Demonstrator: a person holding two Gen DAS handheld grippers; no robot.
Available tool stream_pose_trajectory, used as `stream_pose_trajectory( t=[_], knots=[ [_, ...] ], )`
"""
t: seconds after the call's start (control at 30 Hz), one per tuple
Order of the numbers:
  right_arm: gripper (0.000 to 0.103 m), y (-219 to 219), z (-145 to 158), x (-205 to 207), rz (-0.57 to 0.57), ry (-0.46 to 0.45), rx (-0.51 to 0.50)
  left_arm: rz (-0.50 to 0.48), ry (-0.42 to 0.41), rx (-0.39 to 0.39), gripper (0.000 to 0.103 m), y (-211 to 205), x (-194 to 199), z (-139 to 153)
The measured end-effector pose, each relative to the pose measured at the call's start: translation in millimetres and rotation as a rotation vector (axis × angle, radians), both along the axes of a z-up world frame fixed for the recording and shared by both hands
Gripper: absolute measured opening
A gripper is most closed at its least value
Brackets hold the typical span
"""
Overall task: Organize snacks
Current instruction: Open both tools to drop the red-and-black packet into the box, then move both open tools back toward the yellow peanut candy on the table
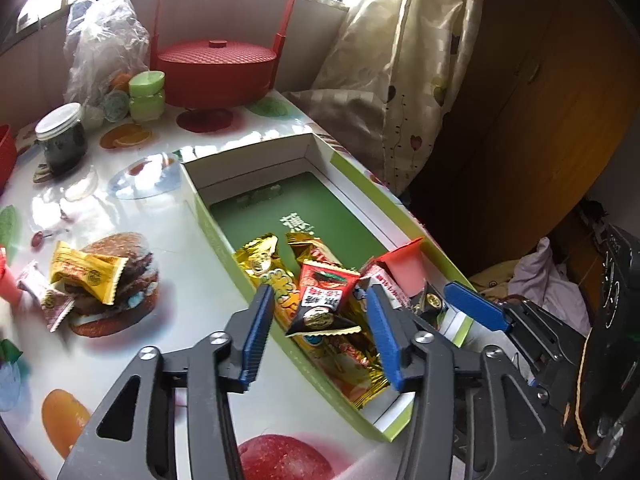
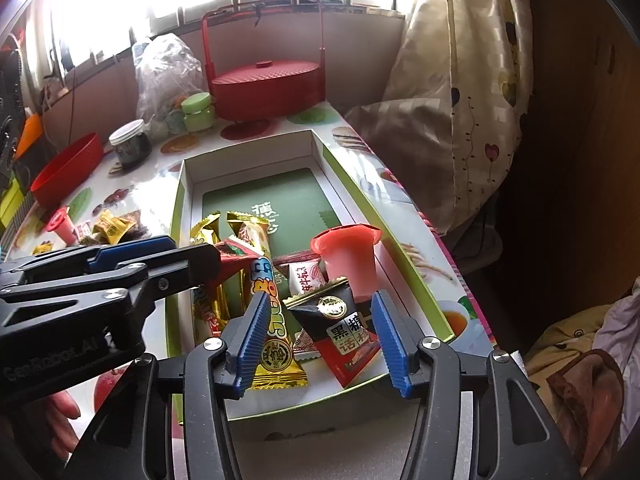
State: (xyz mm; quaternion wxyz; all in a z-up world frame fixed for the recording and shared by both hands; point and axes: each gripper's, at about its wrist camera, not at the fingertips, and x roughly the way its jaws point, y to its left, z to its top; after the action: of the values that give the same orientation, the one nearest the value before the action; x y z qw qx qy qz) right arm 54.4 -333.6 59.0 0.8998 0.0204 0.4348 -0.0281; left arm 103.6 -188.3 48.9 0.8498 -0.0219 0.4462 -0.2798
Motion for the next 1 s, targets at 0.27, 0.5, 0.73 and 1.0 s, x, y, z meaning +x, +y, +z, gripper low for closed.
stream_pose_trajectory(
  t=[0.27, 0.5, 0.73, 1.0],
  knots=[
    [0.054, 6, 6, -3, -0.006, -0.013, 0.001, 0.031, -0.038, 0.018, 0.05, 15, -9, 10],
    [0.054, 17, 16, -5, 0.009, -0.033, -0.001, 0.082, -0.067, 0.014, 0.05, 39, -16, 21],
    [0.054, 28, 24, -6, 0.03, -0.051, 0.002, 0.124, -0.099, 0.018, 0.05, 58, -23, 30],
    [0.055, 42, 28, -5, 0.058, -0.064, 0.011, 0.159, -0.111, 0.008, 0.05, 77, -29, 35]
  ],
)
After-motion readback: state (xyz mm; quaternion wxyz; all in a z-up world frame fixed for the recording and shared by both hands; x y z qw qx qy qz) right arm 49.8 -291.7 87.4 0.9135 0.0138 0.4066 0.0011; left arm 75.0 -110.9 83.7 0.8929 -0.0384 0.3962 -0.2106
